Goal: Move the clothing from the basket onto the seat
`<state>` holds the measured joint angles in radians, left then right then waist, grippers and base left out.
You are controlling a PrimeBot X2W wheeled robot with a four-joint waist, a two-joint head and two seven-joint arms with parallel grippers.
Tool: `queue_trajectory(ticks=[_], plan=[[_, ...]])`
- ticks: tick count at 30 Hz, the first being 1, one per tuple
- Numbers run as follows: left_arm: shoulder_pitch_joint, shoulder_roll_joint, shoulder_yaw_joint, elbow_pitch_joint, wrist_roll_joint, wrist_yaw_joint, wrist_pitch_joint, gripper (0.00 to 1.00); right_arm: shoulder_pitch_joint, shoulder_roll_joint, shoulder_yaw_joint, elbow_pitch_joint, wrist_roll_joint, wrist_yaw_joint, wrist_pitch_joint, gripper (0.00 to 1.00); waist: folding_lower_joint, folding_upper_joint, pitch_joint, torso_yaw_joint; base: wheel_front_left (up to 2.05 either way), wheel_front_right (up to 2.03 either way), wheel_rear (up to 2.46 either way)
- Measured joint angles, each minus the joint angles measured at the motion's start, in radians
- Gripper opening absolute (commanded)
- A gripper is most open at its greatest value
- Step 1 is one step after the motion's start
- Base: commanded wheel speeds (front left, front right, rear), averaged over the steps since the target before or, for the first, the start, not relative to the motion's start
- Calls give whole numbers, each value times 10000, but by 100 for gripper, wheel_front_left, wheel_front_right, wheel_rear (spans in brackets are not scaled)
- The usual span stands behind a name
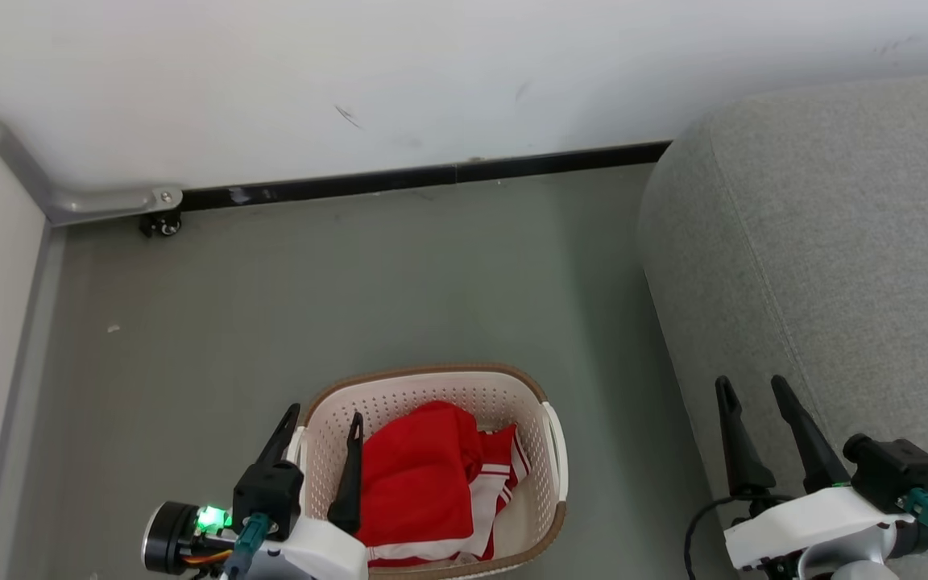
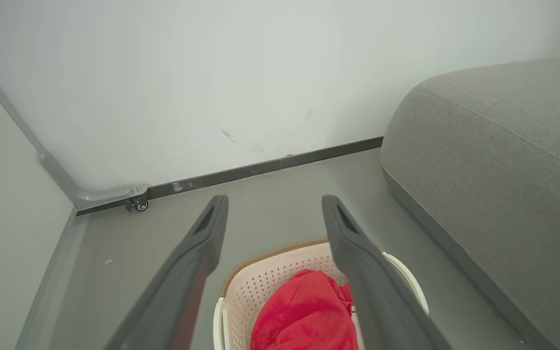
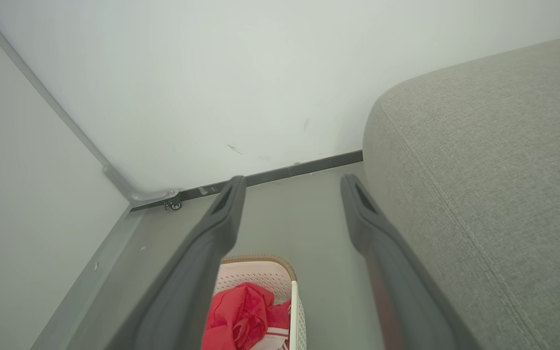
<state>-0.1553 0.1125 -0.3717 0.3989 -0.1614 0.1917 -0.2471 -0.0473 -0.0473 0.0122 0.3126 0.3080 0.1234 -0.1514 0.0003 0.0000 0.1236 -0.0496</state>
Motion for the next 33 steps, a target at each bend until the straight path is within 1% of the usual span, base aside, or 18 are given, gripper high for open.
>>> queue_trajectory(ticks=[2, 9, 21, 33], plan=[[-145, 0, -23, 88, 6, -69, 0, 100, -28, 2, 4, -109, 4, 0, -65, 100, 0, 0, 149, -58, 0, 0, 0], [-634, -6, -75, 313, 153, -92, 0, 100, -504, 2, 54, -449, 56, 0, -171, 100, 0, 0, 734, -286, 0, 0, 0], [-1389, -10, -182, 796, 240, -253, 0, 100, -1176, 2, 42, -813, 104, 0, -353, 100, 0, 0, 1834, -738, 0, 0, 0], [-1952, -146, -322, 1430, 368, -349, -4, 100, -2005, 0, 253, -1114, 192, 0, -437, 100, 0, 0, 2905, -1187, 0, 0, 0]])
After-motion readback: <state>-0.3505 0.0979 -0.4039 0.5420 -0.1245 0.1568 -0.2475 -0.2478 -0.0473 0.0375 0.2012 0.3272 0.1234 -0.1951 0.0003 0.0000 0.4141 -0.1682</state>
